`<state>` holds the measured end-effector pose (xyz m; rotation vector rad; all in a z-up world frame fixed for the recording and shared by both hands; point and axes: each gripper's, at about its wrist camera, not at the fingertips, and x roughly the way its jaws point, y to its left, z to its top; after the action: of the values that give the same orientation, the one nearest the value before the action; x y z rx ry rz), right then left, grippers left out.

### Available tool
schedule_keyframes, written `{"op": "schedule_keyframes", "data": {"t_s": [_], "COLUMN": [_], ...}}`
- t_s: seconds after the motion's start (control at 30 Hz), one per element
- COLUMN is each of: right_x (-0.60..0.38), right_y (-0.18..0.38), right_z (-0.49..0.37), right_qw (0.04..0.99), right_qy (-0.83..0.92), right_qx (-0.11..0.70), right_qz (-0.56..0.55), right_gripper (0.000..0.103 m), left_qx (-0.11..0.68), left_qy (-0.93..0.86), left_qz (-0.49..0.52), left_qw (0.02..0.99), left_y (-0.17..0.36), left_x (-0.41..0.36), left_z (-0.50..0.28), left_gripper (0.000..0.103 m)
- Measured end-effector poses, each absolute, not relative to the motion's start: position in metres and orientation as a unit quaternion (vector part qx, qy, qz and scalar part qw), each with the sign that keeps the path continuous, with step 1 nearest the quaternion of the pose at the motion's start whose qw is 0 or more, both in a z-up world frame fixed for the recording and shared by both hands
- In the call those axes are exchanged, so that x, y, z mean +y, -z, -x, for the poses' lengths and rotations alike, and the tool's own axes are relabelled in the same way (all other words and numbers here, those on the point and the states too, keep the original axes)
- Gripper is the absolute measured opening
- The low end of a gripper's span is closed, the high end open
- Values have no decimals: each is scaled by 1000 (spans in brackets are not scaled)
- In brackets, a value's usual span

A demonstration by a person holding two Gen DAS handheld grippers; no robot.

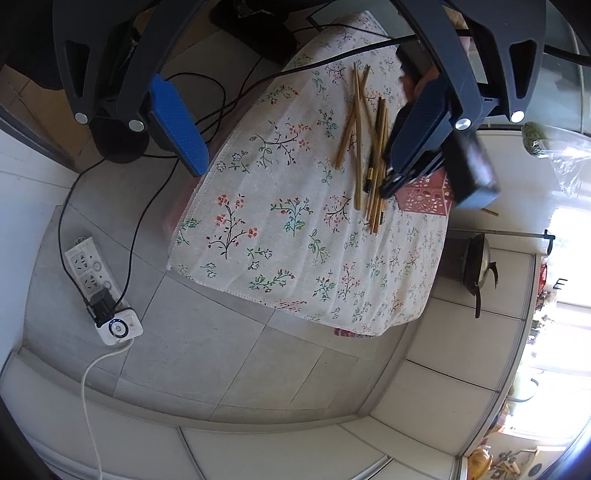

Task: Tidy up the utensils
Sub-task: 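Grasp a chopstick with the right tool while the left tool lifts its chopstick, then carry the chopstick over the pink holder and open the left tool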

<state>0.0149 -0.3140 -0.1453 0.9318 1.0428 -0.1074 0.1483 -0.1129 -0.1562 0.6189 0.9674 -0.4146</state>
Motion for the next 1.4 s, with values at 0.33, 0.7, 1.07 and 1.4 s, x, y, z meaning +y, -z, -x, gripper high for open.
{"op": "schedule_keyframes", "data": {"t_s": [0.33,0.7,1.07,1.4], "right_x": [-227,-157,-170,-188], "right_y": [162,216,216,106], "right_z": [-106,-178,-185,-105], "right_qw": [766,731,755,830], "right_qy": [17,10,13,-66], "right_qx": [548,628,585,469], "right_qz": [-337,-267,-296,-295], "right_gripper": [95,36,8,8], "left_qx": [356,290,265,244], "left_qy": [156,150,143,122], "left_qz": [-170,-56,-10,21], "left_qw": [906,943,954,962], "left_y": [56,22,5,-2], "left_x": [-23,50,67,75], "left_z": [-44,-4,0,1], "left_gripper": [4,4,4,4]}}
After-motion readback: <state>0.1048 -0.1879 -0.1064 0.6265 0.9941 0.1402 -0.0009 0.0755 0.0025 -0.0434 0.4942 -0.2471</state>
